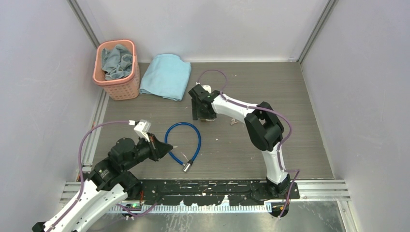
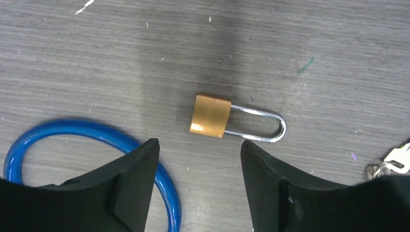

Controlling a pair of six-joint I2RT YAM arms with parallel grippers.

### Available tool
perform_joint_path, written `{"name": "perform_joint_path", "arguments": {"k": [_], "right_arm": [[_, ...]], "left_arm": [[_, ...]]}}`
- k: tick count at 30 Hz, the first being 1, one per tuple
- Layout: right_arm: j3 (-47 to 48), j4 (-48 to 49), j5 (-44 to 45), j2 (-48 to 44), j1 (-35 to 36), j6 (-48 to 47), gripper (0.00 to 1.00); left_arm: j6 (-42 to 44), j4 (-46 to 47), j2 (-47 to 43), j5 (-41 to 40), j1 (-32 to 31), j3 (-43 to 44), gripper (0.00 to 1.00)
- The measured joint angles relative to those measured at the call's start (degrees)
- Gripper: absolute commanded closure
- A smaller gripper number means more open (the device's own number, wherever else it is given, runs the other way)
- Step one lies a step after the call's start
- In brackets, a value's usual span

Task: Unlock with the key

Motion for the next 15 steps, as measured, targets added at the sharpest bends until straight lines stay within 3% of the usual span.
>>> {"name": "perform_joint_path", "arguments": {"k": [8,15], "right_arm": [[3.80,-1.05,0.22,5.18,-0.37,-1.49,0.52],[4.04,-1.18,0.81,5.62,-0.48,-3.82,0.76]], "left_arm": [[-0.37,-0.92,-2.19,-0.79,0.00,0.00,1.00],[-0.35,-1.25,-1.88,-0.94,0.00,0.00,1.00]]}}
